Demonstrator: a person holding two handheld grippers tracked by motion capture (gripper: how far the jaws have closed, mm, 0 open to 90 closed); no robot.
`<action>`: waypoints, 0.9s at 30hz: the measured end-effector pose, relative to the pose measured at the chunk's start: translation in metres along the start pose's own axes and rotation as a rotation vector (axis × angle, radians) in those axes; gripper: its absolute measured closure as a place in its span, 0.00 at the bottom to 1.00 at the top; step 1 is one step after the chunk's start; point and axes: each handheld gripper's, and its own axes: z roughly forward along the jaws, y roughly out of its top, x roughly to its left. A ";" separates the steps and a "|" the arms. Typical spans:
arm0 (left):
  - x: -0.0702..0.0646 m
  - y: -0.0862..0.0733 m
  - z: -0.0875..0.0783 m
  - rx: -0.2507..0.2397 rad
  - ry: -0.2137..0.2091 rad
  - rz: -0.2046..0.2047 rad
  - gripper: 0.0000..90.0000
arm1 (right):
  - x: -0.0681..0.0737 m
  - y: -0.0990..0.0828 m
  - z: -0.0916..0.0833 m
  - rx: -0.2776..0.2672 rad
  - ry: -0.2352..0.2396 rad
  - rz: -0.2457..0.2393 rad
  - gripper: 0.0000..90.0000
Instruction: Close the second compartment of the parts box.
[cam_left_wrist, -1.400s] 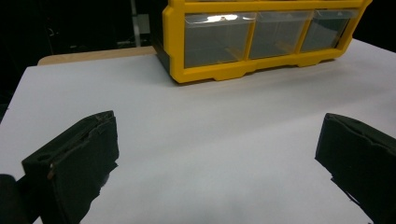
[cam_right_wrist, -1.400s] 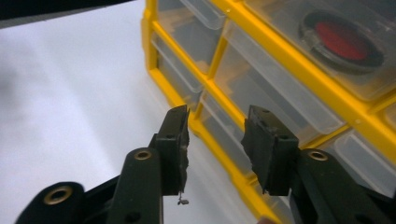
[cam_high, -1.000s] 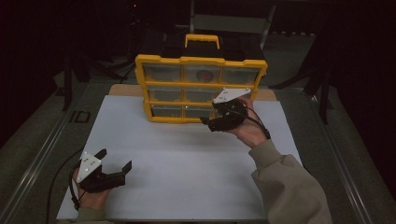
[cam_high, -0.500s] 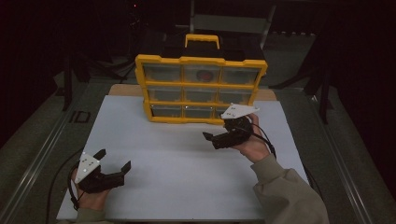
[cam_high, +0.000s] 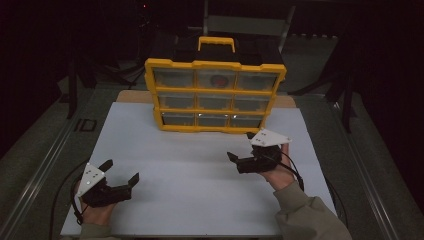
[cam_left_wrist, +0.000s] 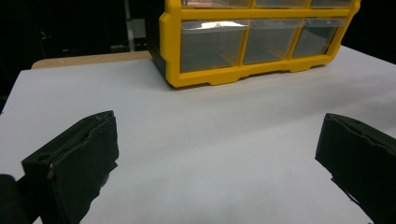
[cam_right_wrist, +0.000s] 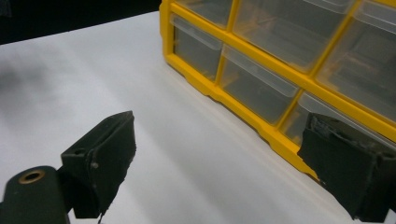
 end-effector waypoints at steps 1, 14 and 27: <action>0.000 0.000 0.000 0.000 0.000 0.001 0.00 | 0.000 -0.003 -0.002 -0.009 -0.002 0.001 0.12; 0.005 0.000 -0.003 -0.010 -0.002 -0.010 0.00 | -0.008 -0.056 -0.024 -0.100 -0.096 0.084 0.12; 0.006 0.000 -0.004 -0.028 -0.002 -0.012 0.00 | -0.003 -0.108 -0.033 -0.194 -0.151 0.162 0.12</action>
